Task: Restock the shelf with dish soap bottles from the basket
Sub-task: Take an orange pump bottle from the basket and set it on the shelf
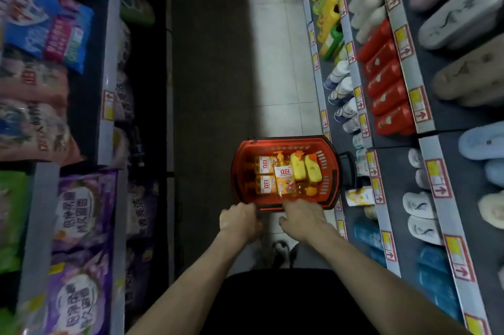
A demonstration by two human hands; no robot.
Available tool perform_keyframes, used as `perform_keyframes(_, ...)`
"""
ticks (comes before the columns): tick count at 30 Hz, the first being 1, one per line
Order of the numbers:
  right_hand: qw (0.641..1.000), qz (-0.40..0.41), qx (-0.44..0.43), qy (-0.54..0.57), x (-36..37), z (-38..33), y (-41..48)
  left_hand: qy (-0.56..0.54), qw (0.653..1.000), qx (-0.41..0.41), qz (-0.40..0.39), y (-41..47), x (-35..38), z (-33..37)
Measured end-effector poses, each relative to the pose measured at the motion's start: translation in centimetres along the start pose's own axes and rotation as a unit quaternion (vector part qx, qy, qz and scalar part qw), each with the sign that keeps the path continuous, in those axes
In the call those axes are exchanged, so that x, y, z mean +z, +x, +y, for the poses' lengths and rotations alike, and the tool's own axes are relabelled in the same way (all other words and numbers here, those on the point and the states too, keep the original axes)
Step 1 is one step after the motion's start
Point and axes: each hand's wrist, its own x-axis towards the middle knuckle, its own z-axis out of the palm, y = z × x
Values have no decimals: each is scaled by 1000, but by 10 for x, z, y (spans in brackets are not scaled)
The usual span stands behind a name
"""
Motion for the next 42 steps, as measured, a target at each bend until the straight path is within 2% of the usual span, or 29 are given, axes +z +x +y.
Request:
perform_keyframes(7,999,-26,14,21,-17,12,60,-27,999,-3,-31,59,-27,-10)
perform_keyframes(14,997,-72,-7,33,-3,40,131,-58,997,-26,-50,132,-16,-12)
perform_keyframes(22,996,-76,-51,-15,46,85,238,-88,992,-61,-65,227,42,11)
perform_keyframes(30,995,-91,-37,-24,109,139,316,-36,993,-74,-85,322,119,49)
perform_keyframes(34,994,-108,-17,19,141,154,345,-59,992,-86,-71,366,149,61)
perform_keyframes(39,984,-109,41,131,178,161,373,-185,975,-116,-41,413,172,64)
perform_keyframes(42,962,-103,99,232,194,160,387,-278,950,-141,-5,430,182,64)
